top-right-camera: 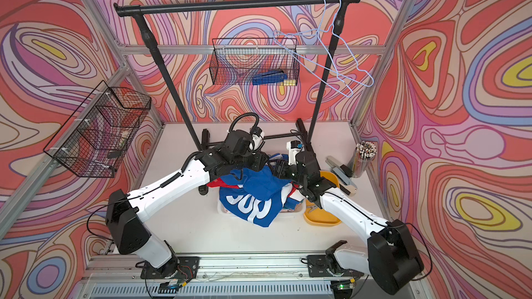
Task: Remove the clothespins securing jackets to the hanger
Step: Adjust the hanger, then place the hanger in the basket.
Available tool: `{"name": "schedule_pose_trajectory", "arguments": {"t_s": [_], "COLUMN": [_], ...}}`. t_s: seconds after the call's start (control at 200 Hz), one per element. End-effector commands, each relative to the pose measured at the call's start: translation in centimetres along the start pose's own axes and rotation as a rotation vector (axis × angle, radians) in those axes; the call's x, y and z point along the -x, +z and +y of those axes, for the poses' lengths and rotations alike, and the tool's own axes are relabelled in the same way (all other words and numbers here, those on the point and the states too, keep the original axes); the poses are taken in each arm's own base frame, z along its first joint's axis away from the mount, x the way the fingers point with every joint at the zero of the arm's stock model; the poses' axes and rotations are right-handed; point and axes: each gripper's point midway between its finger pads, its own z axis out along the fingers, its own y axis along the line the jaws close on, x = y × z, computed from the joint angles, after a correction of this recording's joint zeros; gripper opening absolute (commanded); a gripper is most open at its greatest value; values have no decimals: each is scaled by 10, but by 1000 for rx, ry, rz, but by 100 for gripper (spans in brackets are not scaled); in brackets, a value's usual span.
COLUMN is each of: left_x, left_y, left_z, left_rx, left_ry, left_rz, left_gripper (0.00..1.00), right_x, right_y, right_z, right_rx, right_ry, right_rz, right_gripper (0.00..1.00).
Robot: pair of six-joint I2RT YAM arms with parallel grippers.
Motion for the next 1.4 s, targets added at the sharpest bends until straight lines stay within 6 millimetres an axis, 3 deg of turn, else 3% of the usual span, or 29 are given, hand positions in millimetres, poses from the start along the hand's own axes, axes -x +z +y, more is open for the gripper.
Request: {"name": "schedule_pose_trajectory", "arguments": {"t_s": [0.0, 0.22, 0.331, 0.431, 0.601, 0.706, 1.042, 1.147, 1.217, 1.397], "left_x": [7, 10, 13, 10, -3, -4, -27, -40, -39, -45], "left_y": [-23, -65, -90, -109, -133, -146, -131, -114, -108, -113], "left_z": [-1, 21, 34, 60, 124, 144, 204, 206, 204, 206], "left_rx": [-38, -118, -158, -131, -72, -71, -20, -55, -96, -59], "left_ry": [6, -41, -103, -169, -357, -415, -624, -677, -687, -669], "left_rz": [-16, -87, -141, -186, -253, -312, -242, -169, -176, -199], "left_gripper": [59, 75, 77, 77, 79, 83, 86, 85, 86, 88], "right_x": [-62, -61, -63, -65, -72, -78, -85, -83, -69, -8], "right_y": [5, 18, 21, 21, 18, 20, 14, 9, 1, -26], "right_z": [-26, -23, -23, -23, -26, -27, -30, -30, -22, 16], "right_rx": [-81, -49, -39, -32, -25, -17, -31, -57, -70, -68], "right_ry": [16, -4, -19, -37, -63, -67, -149, -177, -199, -265], "right_rz": [215, 228, 233, 236, 245, 261, 247, 234, 192, 33], "right_gripper": [66, 66, 66, 66, 66, 66, 66, 67, 69, 76]}}
